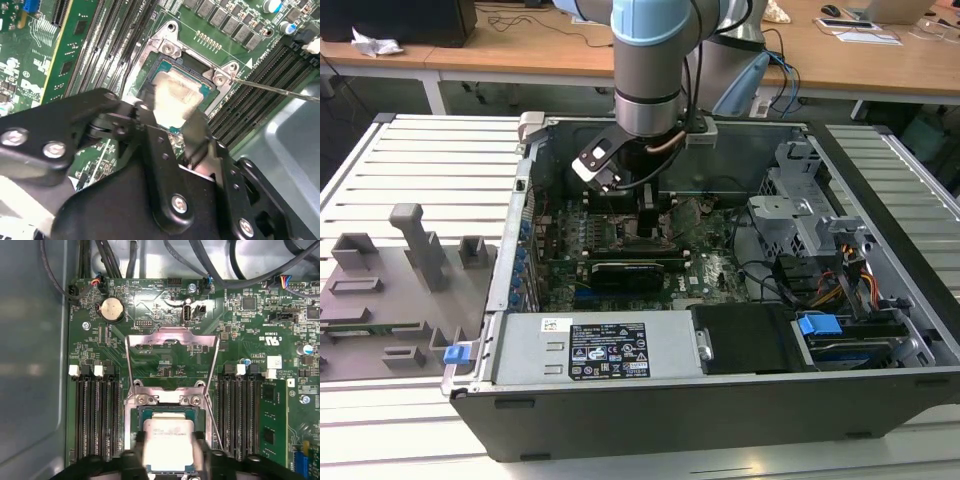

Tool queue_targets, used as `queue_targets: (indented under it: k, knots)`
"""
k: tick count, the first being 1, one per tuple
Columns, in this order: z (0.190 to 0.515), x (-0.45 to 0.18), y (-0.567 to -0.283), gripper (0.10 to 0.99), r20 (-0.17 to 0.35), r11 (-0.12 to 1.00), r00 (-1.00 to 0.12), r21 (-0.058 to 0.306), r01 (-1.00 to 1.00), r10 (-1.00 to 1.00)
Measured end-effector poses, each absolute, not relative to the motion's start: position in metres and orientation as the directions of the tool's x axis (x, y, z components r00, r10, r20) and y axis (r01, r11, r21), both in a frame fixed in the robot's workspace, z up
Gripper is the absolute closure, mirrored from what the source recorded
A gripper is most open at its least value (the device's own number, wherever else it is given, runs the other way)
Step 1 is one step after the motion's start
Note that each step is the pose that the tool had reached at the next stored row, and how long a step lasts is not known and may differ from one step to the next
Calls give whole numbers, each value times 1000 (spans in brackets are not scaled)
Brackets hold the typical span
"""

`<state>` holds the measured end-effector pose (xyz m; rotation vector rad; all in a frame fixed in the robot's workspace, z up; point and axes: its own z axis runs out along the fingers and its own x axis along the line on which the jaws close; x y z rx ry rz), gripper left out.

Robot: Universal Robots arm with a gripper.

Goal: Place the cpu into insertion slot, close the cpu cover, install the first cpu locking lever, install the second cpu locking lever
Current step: 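Place the cpu into insertion slot, then close the cpu cover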

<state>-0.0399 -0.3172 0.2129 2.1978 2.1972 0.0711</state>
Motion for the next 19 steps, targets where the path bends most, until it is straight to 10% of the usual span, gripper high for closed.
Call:
queue_targets:
  k: [5,19]
  knots:
    - [216,-40,-317,980,8,0,0,56,998,1000]
    - [224,-40,-317,980,8,0,0,56,998,1000]
